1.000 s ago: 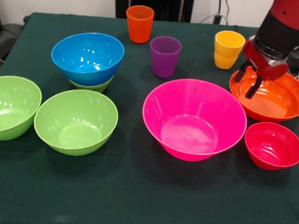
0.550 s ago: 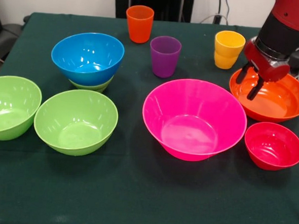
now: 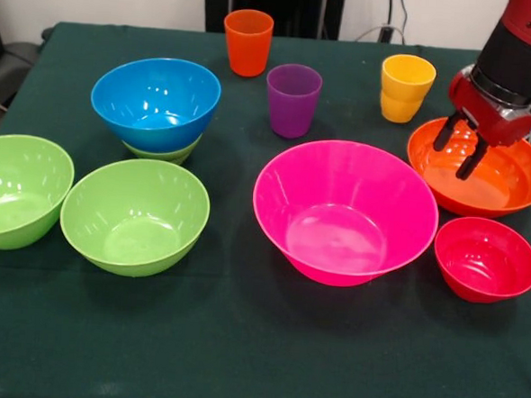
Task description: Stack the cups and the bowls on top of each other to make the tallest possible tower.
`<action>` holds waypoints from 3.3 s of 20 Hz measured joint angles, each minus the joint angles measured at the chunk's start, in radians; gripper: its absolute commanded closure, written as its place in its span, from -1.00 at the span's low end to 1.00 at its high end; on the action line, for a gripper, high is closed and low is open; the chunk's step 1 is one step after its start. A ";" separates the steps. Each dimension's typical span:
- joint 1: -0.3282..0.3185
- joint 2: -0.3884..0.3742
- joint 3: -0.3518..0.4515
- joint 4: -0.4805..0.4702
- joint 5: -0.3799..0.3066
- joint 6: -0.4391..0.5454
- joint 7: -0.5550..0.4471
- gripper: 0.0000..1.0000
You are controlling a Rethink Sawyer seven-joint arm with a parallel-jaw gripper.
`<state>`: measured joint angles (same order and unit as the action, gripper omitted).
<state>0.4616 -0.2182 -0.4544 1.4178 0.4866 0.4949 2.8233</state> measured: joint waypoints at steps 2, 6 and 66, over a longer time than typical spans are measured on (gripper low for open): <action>-0.004 -0.003 0.001 -0.009 -0.027 0.000 0.000 -1.00; -0.035 -0.025 0.020 -0.030 -0.131 0.000 -0.015 -1.00; -0.057 0.078 0.001 -0.054 0.049 0.027 0.088 -1.00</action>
<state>0.4045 -0.1399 -0.4534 1.3634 0.5353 0.5215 2.9117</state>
